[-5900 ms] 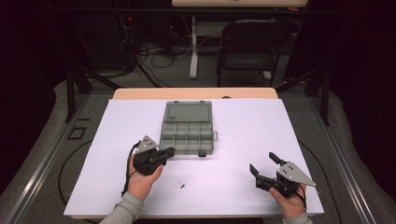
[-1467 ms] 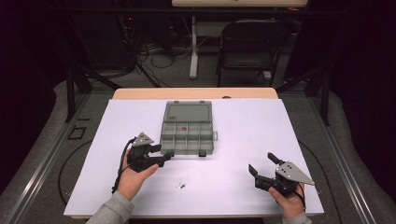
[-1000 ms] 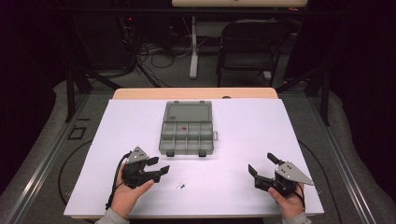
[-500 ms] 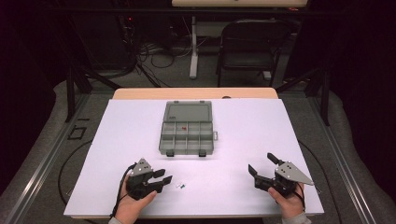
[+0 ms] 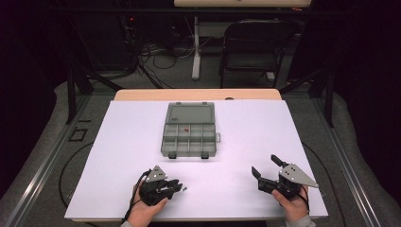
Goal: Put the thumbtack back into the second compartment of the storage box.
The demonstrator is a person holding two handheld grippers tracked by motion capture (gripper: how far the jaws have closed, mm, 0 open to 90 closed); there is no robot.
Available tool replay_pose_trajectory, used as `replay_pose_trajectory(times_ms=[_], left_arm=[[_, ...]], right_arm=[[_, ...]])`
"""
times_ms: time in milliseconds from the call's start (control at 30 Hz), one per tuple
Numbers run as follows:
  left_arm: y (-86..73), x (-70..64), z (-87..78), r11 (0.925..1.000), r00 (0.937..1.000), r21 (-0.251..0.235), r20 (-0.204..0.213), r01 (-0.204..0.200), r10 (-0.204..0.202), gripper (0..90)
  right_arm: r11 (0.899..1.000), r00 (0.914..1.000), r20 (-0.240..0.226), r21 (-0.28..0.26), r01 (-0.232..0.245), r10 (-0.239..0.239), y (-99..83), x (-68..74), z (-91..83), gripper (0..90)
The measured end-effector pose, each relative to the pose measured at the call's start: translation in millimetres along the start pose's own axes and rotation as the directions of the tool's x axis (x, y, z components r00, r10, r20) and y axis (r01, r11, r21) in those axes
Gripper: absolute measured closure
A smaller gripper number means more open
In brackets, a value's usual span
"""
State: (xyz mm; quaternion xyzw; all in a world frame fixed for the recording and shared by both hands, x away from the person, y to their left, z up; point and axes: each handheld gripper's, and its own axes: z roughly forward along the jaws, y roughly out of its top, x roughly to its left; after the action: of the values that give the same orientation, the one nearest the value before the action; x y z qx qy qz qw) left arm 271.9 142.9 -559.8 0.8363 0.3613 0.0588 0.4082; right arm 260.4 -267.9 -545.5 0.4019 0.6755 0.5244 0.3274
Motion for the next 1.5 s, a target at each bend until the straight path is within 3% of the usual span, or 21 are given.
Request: replay_pose_trajectory(times_ms=[333,600,967,1167,1500], left_arm=[[-1.6,0.8,6.3,0.9999,0.9999,0.011,0.006,0.009,-0.009,79.2],[-2.0,0.7,6.5,0.9998,0.9999,0.015,-0.004,-0.014,0.014,83.6],[-2.2,-1.2,6.7,0.9998,0.9997,0.009,-0.015,-0.017,0.017,85.3],[-2.1,-0.4,6.3,0.9999,0.9999,0.008,0.001,-0.011,0.011,85.3],[0.9,6.4,-4.7,0.9981,0.9995,-0.053,-0.009,0.031,-0.032,85.4]], right_arm=[[1.0,1.0,-0.002,0.0,0.0,0.0,0.0,0.0,-0.1,15.4],[1.0,1.0,-0.003,0.0,0.001,-0.001,0.1,0.1,-0.2,15.4],[1.0,1.0,-0.003,0.002,-0.001,0.001,0.1,0.4,0.3,15.4],[1.0,1.0,-0.001,0.0,0.001,-0.001,0.1,-0.5,0.0,15.4],[1.0,1.0,-0.002,0.0,0.002,-0.002,0.1,-0.4,0.1,15.4]])
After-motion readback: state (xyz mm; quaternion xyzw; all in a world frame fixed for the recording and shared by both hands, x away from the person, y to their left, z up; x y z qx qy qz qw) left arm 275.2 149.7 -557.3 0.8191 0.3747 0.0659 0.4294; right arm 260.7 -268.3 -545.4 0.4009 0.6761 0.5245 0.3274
